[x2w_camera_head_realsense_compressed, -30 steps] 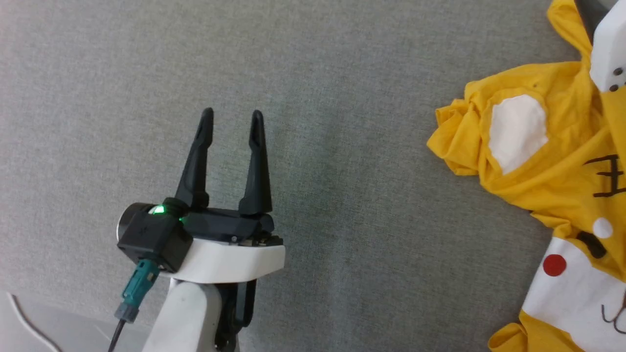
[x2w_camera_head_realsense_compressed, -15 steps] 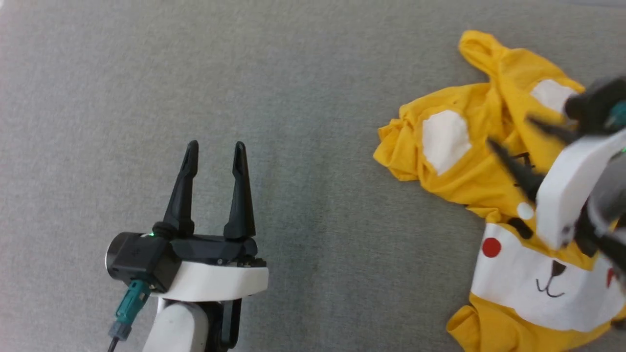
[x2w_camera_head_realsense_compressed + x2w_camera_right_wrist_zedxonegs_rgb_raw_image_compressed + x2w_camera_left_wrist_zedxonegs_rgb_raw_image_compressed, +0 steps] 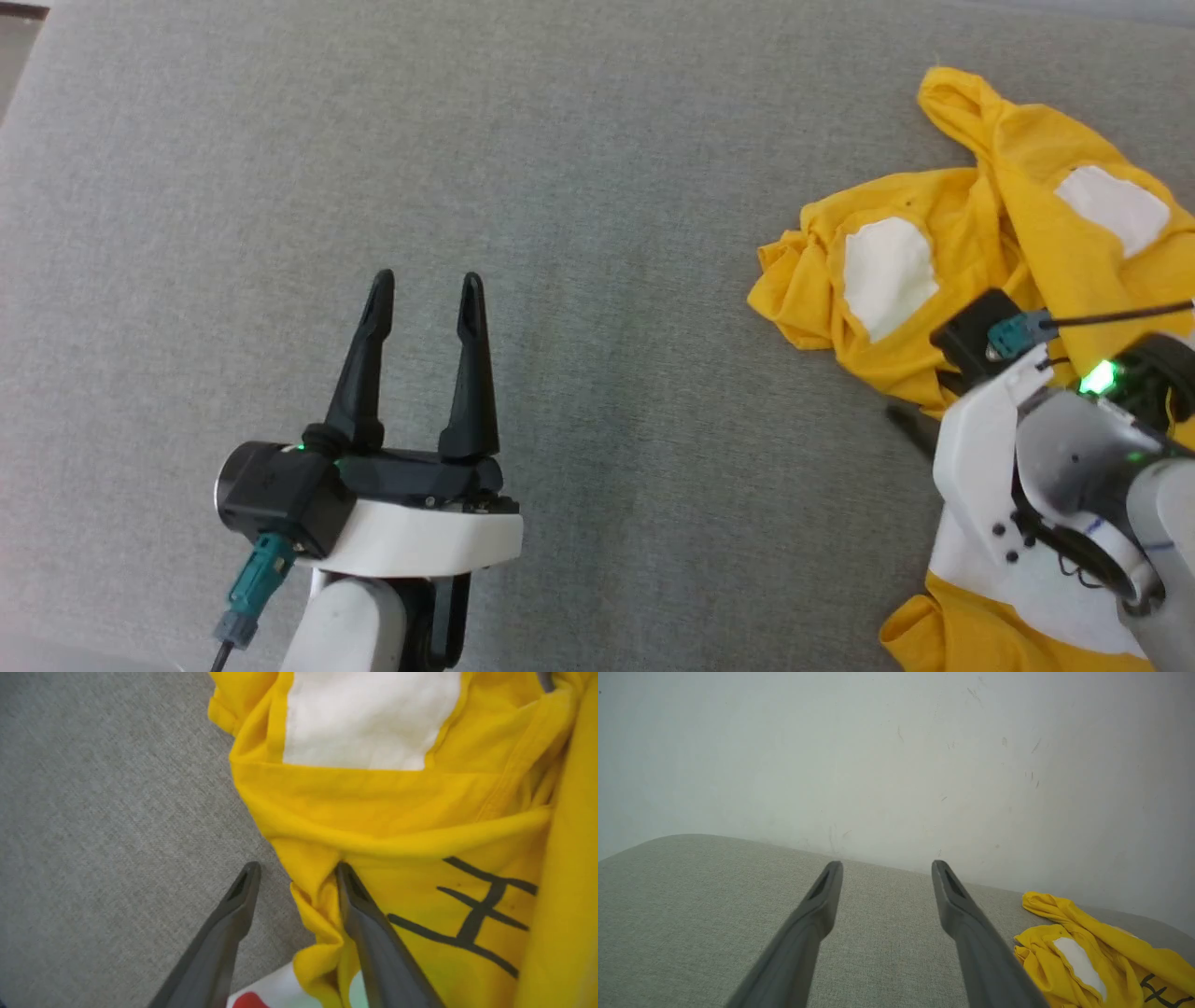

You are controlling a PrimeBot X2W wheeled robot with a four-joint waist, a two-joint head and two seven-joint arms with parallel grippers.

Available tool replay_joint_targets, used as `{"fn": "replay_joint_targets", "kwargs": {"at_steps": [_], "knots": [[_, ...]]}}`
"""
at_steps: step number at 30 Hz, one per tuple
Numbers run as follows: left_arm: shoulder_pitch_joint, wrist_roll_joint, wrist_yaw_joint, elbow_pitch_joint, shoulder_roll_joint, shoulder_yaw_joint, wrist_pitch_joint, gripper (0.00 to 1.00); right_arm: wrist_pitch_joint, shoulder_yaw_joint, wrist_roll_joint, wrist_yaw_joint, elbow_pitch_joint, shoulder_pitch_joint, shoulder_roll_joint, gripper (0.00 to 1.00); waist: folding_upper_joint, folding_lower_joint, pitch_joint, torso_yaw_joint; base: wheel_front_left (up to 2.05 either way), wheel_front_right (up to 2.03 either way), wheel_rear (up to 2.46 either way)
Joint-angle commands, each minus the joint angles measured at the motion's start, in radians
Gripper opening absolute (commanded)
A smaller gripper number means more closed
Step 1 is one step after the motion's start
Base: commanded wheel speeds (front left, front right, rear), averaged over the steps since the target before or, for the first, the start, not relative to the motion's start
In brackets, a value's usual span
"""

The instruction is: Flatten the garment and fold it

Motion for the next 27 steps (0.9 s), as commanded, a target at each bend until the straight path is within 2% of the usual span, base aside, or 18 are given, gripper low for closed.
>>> {"fn": "replay_joint_targets", "kwargs": {"at_steps": [1, 4, 7, 11, 14, 16, 17, 18, 19, 21, 24, 27], "knots": [[-0.01, -0.005, 0.005, 0.002, -0.001, -0.002, -0.005, 1.0, -0.018, 0.02, -0.006, -0.001, 0.019, -0.034, 0.003, 0.0, 0.0, 0.0, 0.011, 0.013, 0.0, 0.0, 0.0], [-0.015, -0.01, 0.01, 0.005, -0.001, 0.0, -0.005, 1.0, -0.066, 0.021, 0.025, -0.001, 0.023, -0.082, 0.049, 0.0, 0.0, 0.0, 0.005, 0.009, 0.0, 0.0, 0.0], [-0.016, -0.007, 0.01, 0.006, -0.001, 0.01, -0.005, 1.0, -0.119, 0.034, 0.091, -0.001, -0.023, -0.141, 0.119, 0.0, 0.0, 0.0, -0.01, -0.003, 0.0, 0.0, 0.0], [-0.009, -0.003, 0.008, 0.006, -0.001, 0.023, -0.005, 1.0, -0.119, 0.117, 0.207, -0.001, -0.123, -0.182, 0.193, 0.0, 0.0, 0.0, -0.037, -0.017, 0.0, 0.0, 0.0], [0.002, -0.003, 0.008, 0.002, -0.001, 0.034, -0.005, 1.0, -0.047, 0.211, 0.306, -0.001, -0.195, -0.156, 0.191, 0.0, 0.0, 0.0, -0.051, -0.023, 0.0, 0.0, 0.0], [0.01, -0.003, 0.009, -0.003, -0.001, 0.04, -0.005, 1.0, 0.039, 0.276, 0.367, -0.001, -0.224, -0.116, 0.141, 0.0, 0.0, 0.0, -0.054, -0.026, 0.0, 0.0, 0.0], [0.014, -0.003, 0.009, -0.004, -0.001, 0.043, -0.005, 1.0, 0.094, 0.298, 0.389, -0.001, -0.225, -0.089, 0.102, 0.19, 0.0, 0.0, -0.055, -0.027, 0.0, 0.0, 0.0], [0.014, -0.003, 0.009, -0.004, -0.001, 0.043, -0.005, 1.0, 0.094, 0.298, 0.389, -0.001, -0.225, -0.089, 0.102, 0.19, 0.0, 0.0, -0.055, -0.027, 0.0, 0.0, 0.0], [0.017, -0.003, 0.009, -0.006, -0.001, 0.043, -0.005, 1.0, 0.151, 0.326, 0.405, -0.001, -0.231, -0.069, 0.054, 0.41, 0.0, 0.0, -0.054, -0.027, 0.0, 0.0, 0.0], [0.02, -0.004, 0.01, -0.008, -0.001, 0.041, -0.005, 1.0, 0.221, 0.343, 0.421, -0.001, -0.238, -0.036, -0.026, 1.0, 0.0, 0.0, -0.049, -0.026, 0.0, 0.0, 0.0], [0.019, -0.008, 0.009, -0.008, -0.001, 0.036, -0.005, 1.0, 0.178, 0.288, 0.427, -0.001, -0.26, -0.01, -0.041, 1.0, 0.0, 0.0, -0.041, -0.024, 0.0, 0.0, 0.0], [0.017, -0.009, 0.01, -0.005, -0.001, 0.034, -0.005, 1.0, 0.073, 0.207, 0.411, -0.001, -0.287, -0.025, 0.007, 1.0, 0.0, 0.0, -0.038, -0.026, 0.0, 0.0, 0.0]]}}
